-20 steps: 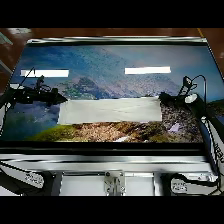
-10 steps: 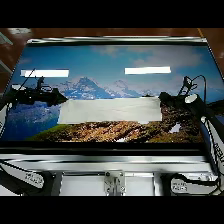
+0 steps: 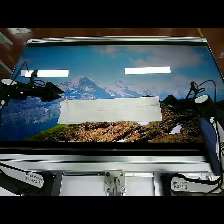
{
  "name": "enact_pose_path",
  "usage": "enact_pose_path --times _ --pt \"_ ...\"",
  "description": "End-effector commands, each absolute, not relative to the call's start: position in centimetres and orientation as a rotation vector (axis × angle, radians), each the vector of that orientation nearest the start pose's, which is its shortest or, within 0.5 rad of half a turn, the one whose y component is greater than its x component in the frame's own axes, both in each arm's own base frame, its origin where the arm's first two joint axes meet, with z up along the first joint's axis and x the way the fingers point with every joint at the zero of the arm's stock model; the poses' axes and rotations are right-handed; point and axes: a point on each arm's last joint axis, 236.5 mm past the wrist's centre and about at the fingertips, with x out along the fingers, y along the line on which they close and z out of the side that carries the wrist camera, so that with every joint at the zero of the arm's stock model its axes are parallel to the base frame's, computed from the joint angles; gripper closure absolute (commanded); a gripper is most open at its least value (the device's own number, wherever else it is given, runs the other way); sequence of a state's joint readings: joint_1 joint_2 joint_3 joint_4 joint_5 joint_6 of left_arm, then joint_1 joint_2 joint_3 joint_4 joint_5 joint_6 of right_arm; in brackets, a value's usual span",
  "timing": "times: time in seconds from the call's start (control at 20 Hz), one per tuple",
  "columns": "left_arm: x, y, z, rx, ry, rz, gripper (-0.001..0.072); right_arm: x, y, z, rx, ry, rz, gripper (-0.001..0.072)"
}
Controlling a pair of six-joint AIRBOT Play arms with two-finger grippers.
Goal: Fold the shirts.
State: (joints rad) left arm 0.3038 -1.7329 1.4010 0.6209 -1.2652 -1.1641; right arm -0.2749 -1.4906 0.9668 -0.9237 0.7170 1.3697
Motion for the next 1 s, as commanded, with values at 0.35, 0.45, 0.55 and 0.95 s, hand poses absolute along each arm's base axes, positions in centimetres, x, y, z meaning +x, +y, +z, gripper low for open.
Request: enact_pose_path --times 0.35,0.45,0.55,0.95 --pt "47.8 -7.6 6.1 -0.756 1.044 -0.626 0.0251 42.9 4.5 -11.4 0.881 1.217 0.075 0.0130" --pt "47.8 -8.7 6.2 -0.743 1.046 -0.645 0.0251 42.9 4.8 -11.3 0.888 1.219 0.081 0.0232" --pt "47.6 -9.8 6.2 -0.733 1.055 -0.666 0.0251 42.7 5.1 -11.2 0.898 1.225 0.091 0.0573" --pt "45.2 -22.5 4.8 -0.550 1.087 -0.857 0.0672 42.6 8.2 4.5 0.736 1.005 0.413 0.0650"
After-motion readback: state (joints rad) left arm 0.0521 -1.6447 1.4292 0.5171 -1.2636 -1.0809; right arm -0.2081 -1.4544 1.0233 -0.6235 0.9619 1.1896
